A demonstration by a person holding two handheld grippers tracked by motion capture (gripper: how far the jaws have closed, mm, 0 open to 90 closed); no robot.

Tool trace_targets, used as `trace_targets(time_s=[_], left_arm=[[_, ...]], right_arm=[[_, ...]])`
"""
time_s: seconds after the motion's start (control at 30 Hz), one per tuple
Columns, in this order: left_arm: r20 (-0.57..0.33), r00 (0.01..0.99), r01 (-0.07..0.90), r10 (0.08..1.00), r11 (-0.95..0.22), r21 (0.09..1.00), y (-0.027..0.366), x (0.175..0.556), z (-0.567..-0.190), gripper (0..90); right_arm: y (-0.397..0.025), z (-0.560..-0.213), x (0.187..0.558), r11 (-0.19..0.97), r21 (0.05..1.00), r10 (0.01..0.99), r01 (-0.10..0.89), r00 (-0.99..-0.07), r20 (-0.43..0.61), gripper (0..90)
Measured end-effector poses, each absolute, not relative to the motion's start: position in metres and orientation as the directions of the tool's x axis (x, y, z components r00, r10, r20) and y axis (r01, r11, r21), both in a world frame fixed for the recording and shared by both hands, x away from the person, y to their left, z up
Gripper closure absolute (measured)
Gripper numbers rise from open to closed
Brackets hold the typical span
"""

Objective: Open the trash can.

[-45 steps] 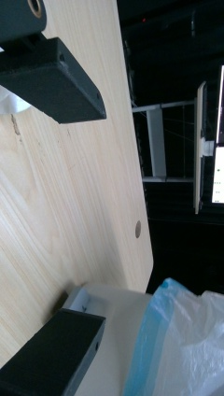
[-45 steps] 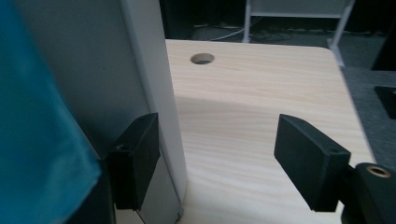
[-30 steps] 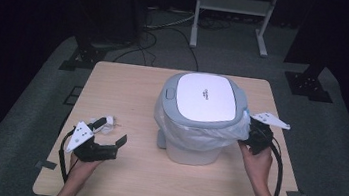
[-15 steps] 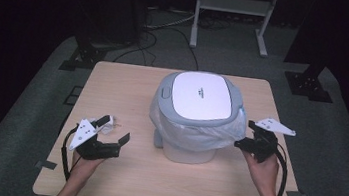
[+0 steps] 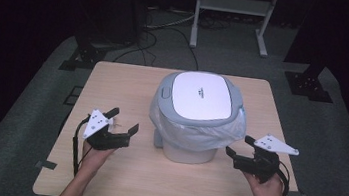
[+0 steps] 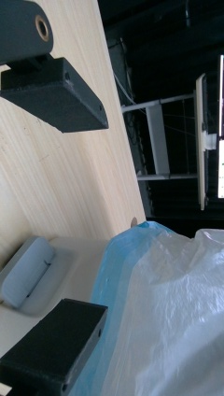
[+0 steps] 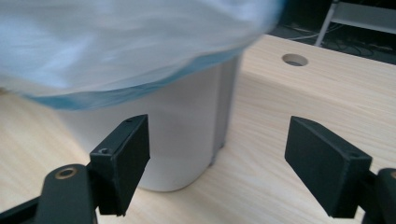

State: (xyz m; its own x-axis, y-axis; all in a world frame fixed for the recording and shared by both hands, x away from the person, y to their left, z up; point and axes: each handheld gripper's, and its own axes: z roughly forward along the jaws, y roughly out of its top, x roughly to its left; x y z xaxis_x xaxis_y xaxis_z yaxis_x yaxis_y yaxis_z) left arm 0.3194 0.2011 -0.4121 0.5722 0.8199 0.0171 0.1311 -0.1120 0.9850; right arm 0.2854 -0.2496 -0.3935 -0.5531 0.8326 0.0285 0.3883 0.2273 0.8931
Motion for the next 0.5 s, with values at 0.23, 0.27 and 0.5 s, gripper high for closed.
trace_targets(time_s=[0.23,0.27,0.5], left_arm=[[0.037,0.556,0.142,0.83,-0.138,0.98,0.189,0.337,-0.419,12.1],[0.04,0.551,0.147,0.833,-0.144,0.979,0.188,0.34,-0.42,12.1],[0.049,0.523,0.164,0.851,-0.157,0.974,0.176,0.364,-0.423,14.2]], right_arm=[[-0.238,-0.392,0.275,0.257,0.888,0.8,0.381,-0.599,0.026,20.8],[-0.236,-0.393,0.274,0.261,0.887,0.797,0.381,-0.604,0.024,20.8],[-0.229,-0.397,0.274,0.294,0.878,0.798,0.378,-0.603,-0.008,20.9]])
